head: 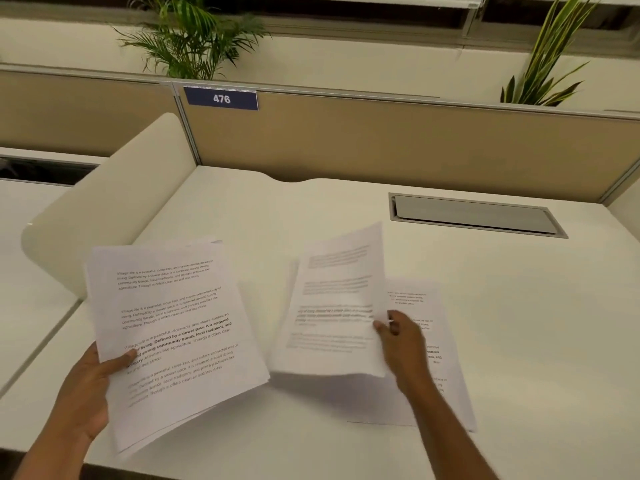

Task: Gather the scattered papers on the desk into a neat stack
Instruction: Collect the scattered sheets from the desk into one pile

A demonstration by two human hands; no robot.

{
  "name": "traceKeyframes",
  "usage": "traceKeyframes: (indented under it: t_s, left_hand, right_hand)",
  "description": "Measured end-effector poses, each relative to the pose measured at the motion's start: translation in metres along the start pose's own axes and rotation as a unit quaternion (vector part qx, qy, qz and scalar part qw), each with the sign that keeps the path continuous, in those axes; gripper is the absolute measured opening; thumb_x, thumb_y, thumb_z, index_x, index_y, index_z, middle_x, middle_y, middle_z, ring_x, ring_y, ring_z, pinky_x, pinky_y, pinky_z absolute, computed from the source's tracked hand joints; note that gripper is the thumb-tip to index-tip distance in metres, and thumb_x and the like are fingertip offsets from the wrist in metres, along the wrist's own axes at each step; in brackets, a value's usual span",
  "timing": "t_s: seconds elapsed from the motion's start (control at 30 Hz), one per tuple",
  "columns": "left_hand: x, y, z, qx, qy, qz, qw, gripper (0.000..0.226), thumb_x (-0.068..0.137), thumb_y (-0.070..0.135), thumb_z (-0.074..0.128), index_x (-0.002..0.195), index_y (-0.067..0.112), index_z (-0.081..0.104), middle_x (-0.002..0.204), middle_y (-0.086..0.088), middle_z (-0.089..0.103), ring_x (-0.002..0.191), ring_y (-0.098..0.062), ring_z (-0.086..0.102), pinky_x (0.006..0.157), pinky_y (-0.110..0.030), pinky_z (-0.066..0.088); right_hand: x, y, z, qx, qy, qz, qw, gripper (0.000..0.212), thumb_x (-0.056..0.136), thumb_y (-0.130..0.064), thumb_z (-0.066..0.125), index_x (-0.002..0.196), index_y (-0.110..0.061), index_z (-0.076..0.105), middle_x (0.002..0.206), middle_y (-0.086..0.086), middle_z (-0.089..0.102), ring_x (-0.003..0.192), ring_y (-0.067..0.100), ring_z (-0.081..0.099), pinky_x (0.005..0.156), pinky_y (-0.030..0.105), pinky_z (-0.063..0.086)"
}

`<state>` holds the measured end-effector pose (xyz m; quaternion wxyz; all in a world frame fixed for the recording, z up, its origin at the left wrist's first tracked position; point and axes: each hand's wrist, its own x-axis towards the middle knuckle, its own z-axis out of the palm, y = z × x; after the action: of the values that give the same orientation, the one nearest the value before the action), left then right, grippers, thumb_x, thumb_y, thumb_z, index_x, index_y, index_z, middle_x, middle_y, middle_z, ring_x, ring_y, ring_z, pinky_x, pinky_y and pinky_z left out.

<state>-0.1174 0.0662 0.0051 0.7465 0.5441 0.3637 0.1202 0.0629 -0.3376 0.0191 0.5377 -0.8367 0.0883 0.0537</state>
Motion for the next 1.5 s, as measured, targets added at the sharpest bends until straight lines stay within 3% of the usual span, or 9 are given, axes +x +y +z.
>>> traceKeyframes:
  t_s: [0.27,0.6,0.7,0.87,0.97,1.1,1.23,1.37,1.5]
  left_hand:
    - [0.004,0.006,0.010,0.015,-0.033,-0.012,0.999,0.049,0.084,0.000,0.061,0.128,0.020,0.060,0.131,-0.019,0.063,0.116,-0.045,0.059,0.097,-0.064,0.042]
    - [-0.015,-0.020,0.077,-0.002,-0.132,-0.031,0.991,0.030,0.096,0.015,0.049,0.111,0.027,0.071,0.099,-0.005,0.079,0.082,-0.024,0.076,0.062,-0.039,0.063]
    - [-0.022,-0.024,0.080,-0.012,-0.095,-0.065,0.993,0.030,0.092,0.045,0.051,0.110,0.033,0.072,0.104,0.002,0.078,0.085,-0.018,0.076,0.066,-0.035,0.062]
    - [-0.021,-0.032,0.078,0.083,-0.001,-0.082,0.993,0.071,0.073,0.083,0.033,0.098,0.022,0.062,0.079,0.005,0.073,0.074,-0.014,0.071,0.068,-0.035,0.051]
    - [-0.030,-0.034,0.084,-0.001,-0.055,-0.074,0.996,0.047,0.093,0.061,0.034,0.107,0.023,0.058,0.077,0.005,0.077,0.069,-0.018,0.074,0.059,-0.031,0.059]
    - [-0.040,-0.034,0.089,0.005,-0.088,-0.022,0.996,0.027,0.095,0.008,0.053,0.111,0.025,0.066,0.099,0.000,0.079,0.080,-0.019,0.077,0.060,-0.032,0.062]
    - [-0.042,-0.031,0.085,0.005,-0.060,-0.013,0.998,0.025,0.093,0.006,0.056,0.106,0.025,0.066,0.099,-0.002,0.077,0.078,-0.022,0.075,0.059,-0.034,0.062]
    - [-0.041,-0.032,0.078,0.003,-0.031,0.002,1.000,0.032,0.092,0.007,0.059,0.121,0.020,0.059,0.107,-0.005,0.070,0.093,-0.030,0.066,0.055,-0.029,0.061]
    - [-0.039,-0.034,0.079,0.017,-0.020,0.002,1.000,0.034,0.091,0.008,0.061,0.123,0.019,0.058,0.108,-0.004,0.071,0.094,-0.030,0.067,0.057,-0.032,0.061]
  right_hand:
    - [-0.014,-0.055,-0.046,0.167,-0.070,-0.011,0.983,0.015,0.088,-0.012,0.065,0.091,-0.026,0.070,0.093,-0.002,0.078,0.084,0.017,0.074,0.076,0.035,0.060]
    - [-0.071,-0.041,0.038,-0.045,-0.187,-0.081,0.978,0.007,0.091,-0.024,0.058,0.091,-0.017,0.061,0.089,-0.006,0.069,0.075,0.010,0.064,0.071,0.027,0.055]
    - [-0.078,-0.037,0.047,-0.096,-0.177,-0.114,0.973,0.009,0.091,-0.024,0.057,0.083,-0.020,0.054,0.078,-0.008,0.059,0.068,0.010,0.053,0.066,0.023,0.047]
    - [-0.075,-0.027,0.054,-0.155,-0.133,-0.118,0.972,0.022,0.094,-0.026,0.053,0.113,-0.016,0.053,0.113,0.001,0.047,0.104,0.016,0.046,0.093,0.026,0.039]
    - [-0.073,-0.024,0.057,-0.090,-0.181,-0.076,0.976,0.020,0.094,-0.027,0.055,0.109,-0.016,0.049,0.115,0.001,0.044,0.093,0.011,0.049,0.079,0.012,0.041]
    - [-0.063,-0.017,0.056,-0.022,-0.137,-0.047,0.989,0.028,0.087,-0.044,0.060,0.099,-0.026,0.042,0.101,-0.002,0.056,0.087,0.017,0.058,0.073,0.028,0.050]
    - [-0.021,0.008,0.021,-0.244,0.073,-0.047,0.966,0.051,0.085,-0.049,0.061,0.121,-0.015,0.046,0.115,0.007,0.054,0.105,0.027,0.055,0.087,0.039,0.047]
    - [0.012,0.037,-0.017,-0.437,0.063,0.095,0.892,0.073,0.078,-0.054,0.065,0.129,-0.012,0.036,0.126,0.014,0.047,0.115,0.030,0.048,0.094,0.042,0.042]
    - [0.024,0.045,-0.026,-0.403,0.029,0.146,0.903,0.076,0.071,-0.052,0.075,0.123,-0.010,0.039,0.127,0.011,0.044,0.121,0.031,0.043,0.096,0.046,0.042]
